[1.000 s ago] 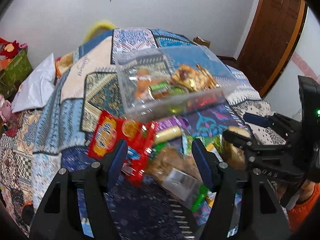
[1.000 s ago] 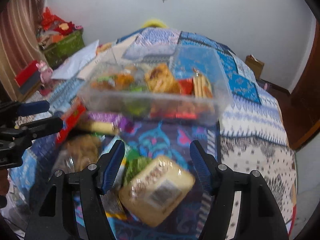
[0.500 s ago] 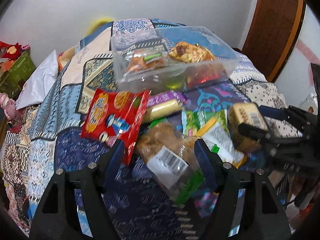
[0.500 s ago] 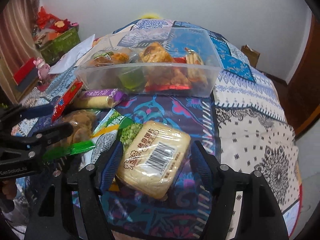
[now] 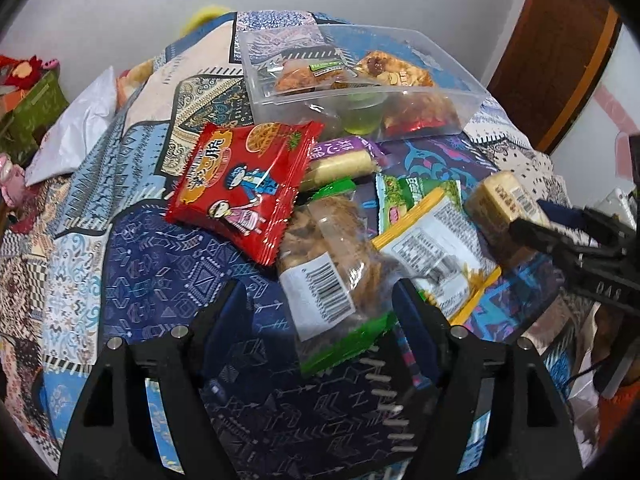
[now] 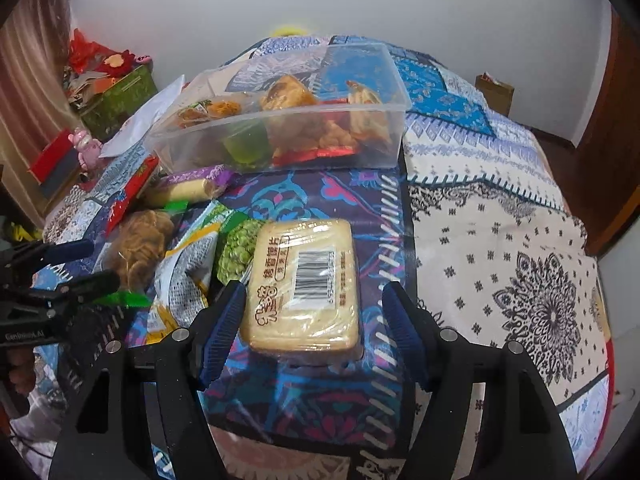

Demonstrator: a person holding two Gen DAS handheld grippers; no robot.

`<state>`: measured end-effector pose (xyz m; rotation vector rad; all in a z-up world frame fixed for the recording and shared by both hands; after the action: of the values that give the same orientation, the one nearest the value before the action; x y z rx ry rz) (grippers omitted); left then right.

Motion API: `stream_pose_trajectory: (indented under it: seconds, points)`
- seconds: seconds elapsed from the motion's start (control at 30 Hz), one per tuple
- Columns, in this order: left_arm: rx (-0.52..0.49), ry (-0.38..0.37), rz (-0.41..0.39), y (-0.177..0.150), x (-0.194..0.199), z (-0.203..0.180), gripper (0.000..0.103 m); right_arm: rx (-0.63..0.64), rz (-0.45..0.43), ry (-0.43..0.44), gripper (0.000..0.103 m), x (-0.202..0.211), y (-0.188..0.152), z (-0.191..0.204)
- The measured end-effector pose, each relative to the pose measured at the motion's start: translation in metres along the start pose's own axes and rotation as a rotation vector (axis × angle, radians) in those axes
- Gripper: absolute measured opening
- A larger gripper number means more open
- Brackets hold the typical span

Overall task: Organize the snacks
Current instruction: 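Grasp the clear cookie bag with the left gripper while the right grasps the cracker pack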

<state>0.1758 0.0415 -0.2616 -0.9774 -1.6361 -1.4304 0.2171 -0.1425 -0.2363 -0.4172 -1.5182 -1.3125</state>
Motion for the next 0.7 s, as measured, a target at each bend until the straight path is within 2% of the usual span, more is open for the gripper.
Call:
stream_pose_trajectory:
  seconds: [0.07,0.13,0.3,0.47,0.7]
  points:
    - [0.031,-0.024,0.013,0.003,-0.006,-0.002,0.075,-0.002,0.002,0.014,0.064,-0.002,0.001,0.001]
    - [0.043,-0.043,0.027,0.005,-0.010,-0.005,0.075,-0.002,0.007,0.034,0.056,-0.004,0.001,0.005]
    - [0.045,-0.066,0.022,0.013,-0.013,-0.014,0.077,0.019,-0.012,0.011,0.055,-0.005,0.001,0.007]
    - [0.065,-0.073,0.031,0.020,-0.019,-0.019,0.078,0.016,-0.014,0.026,0.055,-0.005,0.002,0.005]
    - [0.151,-0.103,0.036,0.023,-0.034,-0.010,0.078,0.022,-0.024,0.025,0.055,-0.004,0.001,0.006]
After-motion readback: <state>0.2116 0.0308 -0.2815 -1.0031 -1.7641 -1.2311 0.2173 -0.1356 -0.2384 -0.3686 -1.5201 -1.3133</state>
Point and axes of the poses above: each gripper's, at about its wrist camera, not at the fingertips, and x roughly against the way its jaws point, z to its left, y to its top, the point moved 9 cm from there along -x, roughly the way its jaws point, and after that the axes turned 5 degrees about z, right-handed, at the moved point
